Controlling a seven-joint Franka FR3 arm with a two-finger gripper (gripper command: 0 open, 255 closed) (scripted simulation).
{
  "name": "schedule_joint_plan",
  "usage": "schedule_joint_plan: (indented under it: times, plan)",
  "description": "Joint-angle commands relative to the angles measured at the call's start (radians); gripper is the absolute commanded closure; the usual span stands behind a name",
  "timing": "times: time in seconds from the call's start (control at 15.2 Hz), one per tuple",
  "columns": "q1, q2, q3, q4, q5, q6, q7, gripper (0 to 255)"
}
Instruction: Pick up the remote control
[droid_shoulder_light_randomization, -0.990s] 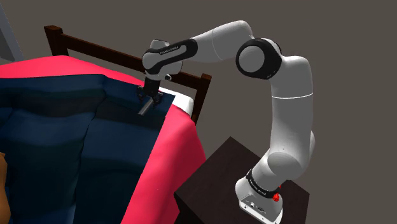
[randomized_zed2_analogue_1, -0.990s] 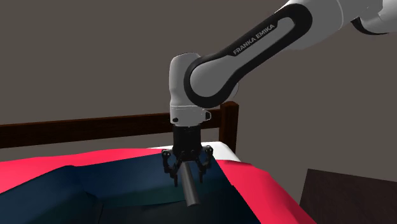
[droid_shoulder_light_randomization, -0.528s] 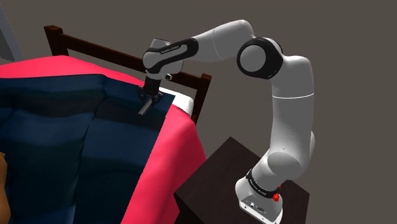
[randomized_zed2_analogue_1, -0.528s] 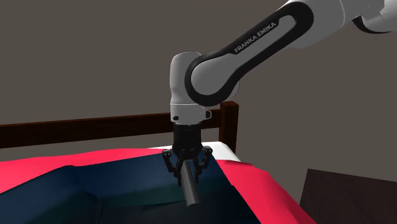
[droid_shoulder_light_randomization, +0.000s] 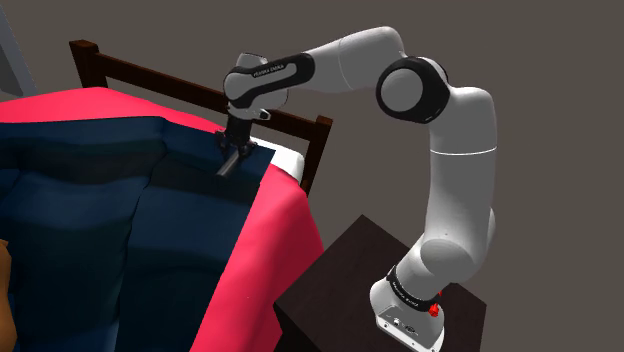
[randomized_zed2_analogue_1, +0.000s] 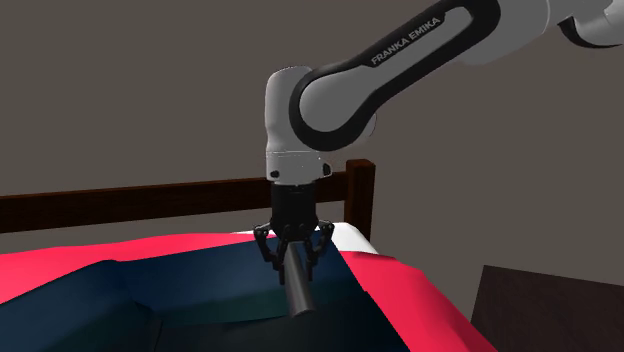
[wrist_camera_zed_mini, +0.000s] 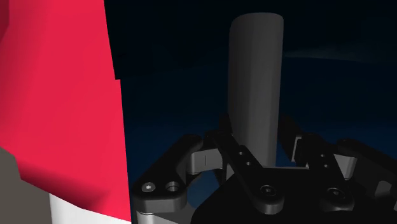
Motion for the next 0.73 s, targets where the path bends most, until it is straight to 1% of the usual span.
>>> schedule_joint_plan:
  times: [0.0, 0.53, 0.66]
  plan:
    - [-0.001, -0.012, 0.0, 0.01, 0.0, -0.022, 0.003, 255]
    - [-0.004, -0.06, 0.001, 0.046, -0.001, -0.105, 0.017, 255]
    - [-0.004, -0.061, 0.001, 0.047, -0.001, -0.107, 0.018, 255]
